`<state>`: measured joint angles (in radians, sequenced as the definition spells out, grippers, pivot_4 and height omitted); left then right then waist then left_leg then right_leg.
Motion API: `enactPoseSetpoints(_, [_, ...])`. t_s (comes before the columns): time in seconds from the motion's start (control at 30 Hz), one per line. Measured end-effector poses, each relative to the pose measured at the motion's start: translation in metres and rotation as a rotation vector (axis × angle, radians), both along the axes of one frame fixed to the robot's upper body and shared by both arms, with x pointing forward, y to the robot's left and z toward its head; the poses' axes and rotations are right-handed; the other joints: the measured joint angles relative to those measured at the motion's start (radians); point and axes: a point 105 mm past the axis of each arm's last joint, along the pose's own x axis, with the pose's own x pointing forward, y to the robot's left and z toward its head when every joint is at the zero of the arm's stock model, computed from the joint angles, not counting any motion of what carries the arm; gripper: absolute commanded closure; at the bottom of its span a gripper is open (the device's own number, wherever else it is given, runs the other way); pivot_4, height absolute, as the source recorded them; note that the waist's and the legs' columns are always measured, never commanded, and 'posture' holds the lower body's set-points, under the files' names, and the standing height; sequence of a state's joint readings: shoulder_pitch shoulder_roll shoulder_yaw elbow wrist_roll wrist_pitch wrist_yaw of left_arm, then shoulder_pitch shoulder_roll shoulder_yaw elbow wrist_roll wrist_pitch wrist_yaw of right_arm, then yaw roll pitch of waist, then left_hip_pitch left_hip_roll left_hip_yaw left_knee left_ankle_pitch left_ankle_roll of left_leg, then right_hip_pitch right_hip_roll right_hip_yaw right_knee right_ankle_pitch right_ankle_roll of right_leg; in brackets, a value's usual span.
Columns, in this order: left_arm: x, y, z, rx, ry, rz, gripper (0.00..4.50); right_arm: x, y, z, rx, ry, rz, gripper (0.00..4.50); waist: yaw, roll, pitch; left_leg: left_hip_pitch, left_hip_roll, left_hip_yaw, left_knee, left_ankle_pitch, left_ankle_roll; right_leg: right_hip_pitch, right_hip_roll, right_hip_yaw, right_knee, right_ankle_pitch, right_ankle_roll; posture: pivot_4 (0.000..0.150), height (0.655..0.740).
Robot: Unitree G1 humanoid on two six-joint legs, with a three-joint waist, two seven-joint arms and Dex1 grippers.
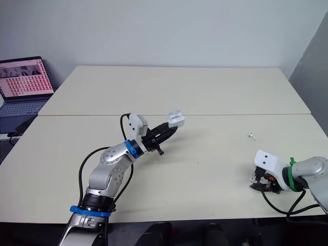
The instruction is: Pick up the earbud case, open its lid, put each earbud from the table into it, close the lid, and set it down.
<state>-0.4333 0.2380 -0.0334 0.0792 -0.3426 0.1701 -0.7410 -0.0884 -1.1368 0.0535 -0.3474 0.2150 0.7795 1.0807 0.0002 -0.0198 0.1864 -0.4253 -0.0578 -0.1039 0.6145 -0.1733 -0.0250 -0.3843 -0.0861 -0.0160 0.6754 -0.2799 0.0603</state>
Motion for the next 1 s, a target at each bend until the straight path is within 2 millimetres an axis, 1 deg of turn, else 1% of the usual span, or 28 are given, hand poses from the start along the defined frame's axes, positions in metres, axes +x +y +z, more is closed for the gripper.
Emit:
enactPoseSetpoints(0.17, [-0.0005,0.0017,-0.0041,-0.001,0.013,0.012,3.71,-0.0020,0.0040,0.0006,0.003,0.005,-0.003,2.13,0.001,0.000,0.000,0.000,0.000,0.000,0.000,0.000,0.000,0.000,0.000,0.000,0.000,0.000,0.000,0.150,0.7400])
enactPoseSetpoints(0.57, [-0.0006,0.0022,-0.0042,0.001,0.013,0.013,3.71,-0.0005,-0.0056,-0.0009,-0.028,-0.009,0.000,2.13,0.001,0.000,0.000,0.000,0.000,0.000,0.000,0.000,0.000,0.000,0.000,0.000,0.000,0.000,0.000,0.150,0.7400])
enactPoseSetpoints(0.8, [-0.0005,0.0022,-0.0042,0.001,0.013,0.014,3.71,0.0014,-0.0039,-0.0008,-0.014,-0.007,-0.016,2.13,0.000,0.000,0.000,0.000,0.000,0.000,0.000,0.000,0.000,0.000,0.000,0.000,0.000,0.000,0.000,0.150,0.7400])
enactPoseSetpoints(0.9, [-0.0005,0.0021,-0.0042,0.000,0.013,0.014,3.71,0.0028,-0.0035,-0.0010,-0.007,-0.009,-0.037,2.72,0.000,0.000,0.000,0.000,0.000,0.000,0.000,0.000,0.000,0.000,0.000,0.000,0.000,0.000,0.000,0.150,0.7400])
enactPoseSetpoints(1.0, [-0.0005,0.0021,-0.0042,0.000,0.013,0.014,3.71,0.0036,-0.0028,-0.0010,-0.002,-0.014,-0.041,3.78,0.000,0.000,0.000,0.000,0.000,0.000,0.000,0.000,0.000,0.000,0.000,0.000,0.000,0.000,0.000,0.150,0.7400])
